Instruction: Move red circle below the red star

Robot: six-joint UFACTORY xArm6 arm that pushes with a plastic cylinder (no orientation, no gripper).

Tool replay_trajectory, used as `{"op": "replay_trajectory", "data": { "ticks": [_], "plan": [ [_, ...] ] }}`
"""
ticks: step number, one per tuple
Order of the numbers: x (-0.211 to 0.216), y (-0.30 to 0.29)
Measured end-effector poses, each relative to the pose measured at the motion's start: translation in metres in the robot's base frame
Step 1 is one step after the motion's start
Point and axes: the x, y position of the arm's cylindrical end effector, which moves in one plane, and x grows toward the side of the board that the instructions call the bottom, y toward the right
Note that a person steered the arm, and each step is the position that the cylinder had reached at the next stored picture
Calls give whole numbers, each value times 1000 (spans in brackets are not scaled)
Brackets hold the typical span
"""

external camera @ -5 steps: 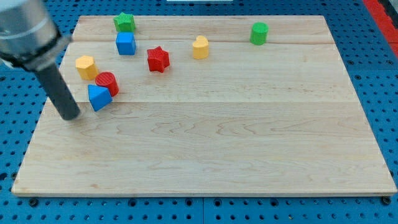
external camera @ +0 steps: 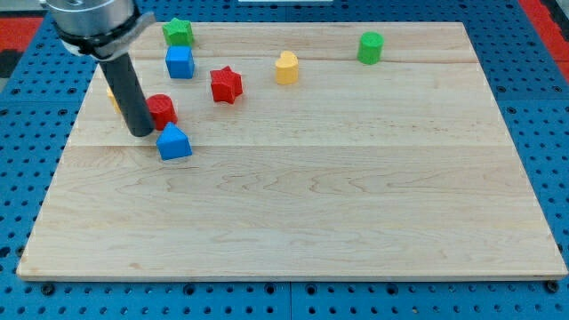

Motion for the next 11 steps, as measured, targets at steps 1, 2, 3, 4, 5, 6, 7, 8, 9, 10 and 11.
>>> {"op": "replay_trajectory", "data": {
  "ticks": [1,2,3,4,5,6,7,8,9,10,11],
  "plan": [
    [-15,-4],
    [-24,2],
    [-28,24],
    [-28,23],
    [-58,8],
    [-53,22],
    [-30,27],
    [-16,36],
    [-33,19],
    [-55,32],
    [-52,59]
  ]
}}
